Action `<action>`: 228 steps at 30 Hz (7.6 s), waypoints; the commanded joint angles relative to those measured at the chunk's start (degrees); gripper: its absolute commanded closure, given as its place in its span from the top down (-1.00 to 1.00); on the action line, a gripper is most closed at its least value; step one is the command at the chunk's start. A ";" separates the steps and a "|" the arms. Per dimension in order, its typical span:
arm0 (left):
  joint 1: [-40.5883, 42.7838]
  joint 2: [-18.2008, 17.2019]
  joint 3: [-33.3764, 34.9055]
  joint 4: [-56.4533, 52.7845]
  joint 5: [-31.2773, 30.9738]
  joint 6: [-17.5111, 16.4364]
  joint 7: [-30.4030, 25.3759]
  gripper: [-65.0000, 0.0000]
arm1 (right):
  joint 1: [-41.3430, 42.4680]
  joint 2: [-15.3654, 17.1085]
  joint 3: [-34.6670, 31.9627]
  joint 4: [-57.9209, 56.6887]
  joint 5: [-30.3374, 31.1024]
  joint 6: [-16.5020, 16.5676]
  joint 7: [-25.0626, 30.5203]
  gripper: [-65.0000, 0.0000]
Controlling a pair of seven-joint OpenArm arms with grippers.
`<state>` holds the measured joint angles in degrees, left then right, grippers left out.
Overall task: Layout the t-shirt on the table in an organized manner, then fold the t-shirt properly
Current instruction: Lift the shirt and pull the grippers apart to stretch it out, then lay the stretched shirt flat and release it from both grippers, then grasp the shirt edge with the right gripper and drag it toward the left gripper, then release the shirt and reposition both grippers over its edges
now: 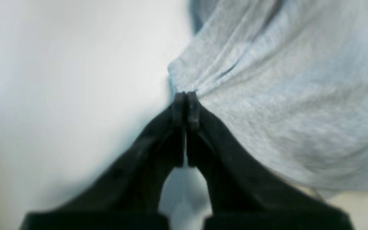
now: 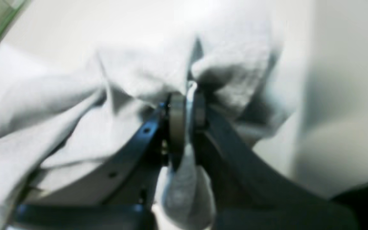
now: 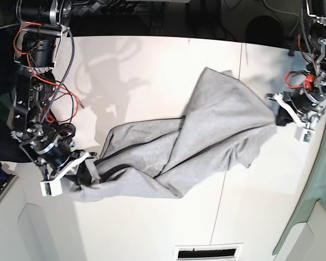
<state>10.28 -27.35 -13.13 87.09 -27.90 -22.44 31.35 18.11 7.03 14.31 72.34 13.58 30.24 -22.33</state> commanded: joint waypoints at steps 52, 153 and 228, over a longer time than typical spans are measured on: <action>5.62 3.76 0.02 -0.20 -7.50 -5.70 1.38 -0.04 | -3.06 -9.07 -2.93 -14.99 2.67 -3.65 -0.35 -0.62; -10.82 -14.16 1.60 -18.45 -16.06 -11.26 10.40 -1.00 | -23.45 -14.71 -34.80 9.33 6.78 2.62 -8.66 -1.00; -2.62 1.55 28.06 -9.42 5.88 -10.34 0.98 -1.00 | 18.01 1.36 -9.44 -10.25 -7.54 -11.98 1.53 -1.00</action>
<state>7.11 -24.82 14.90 77.89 -25.58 -34.13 27.99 34.15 8.49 4.80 61.34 5.50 17.80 -22.35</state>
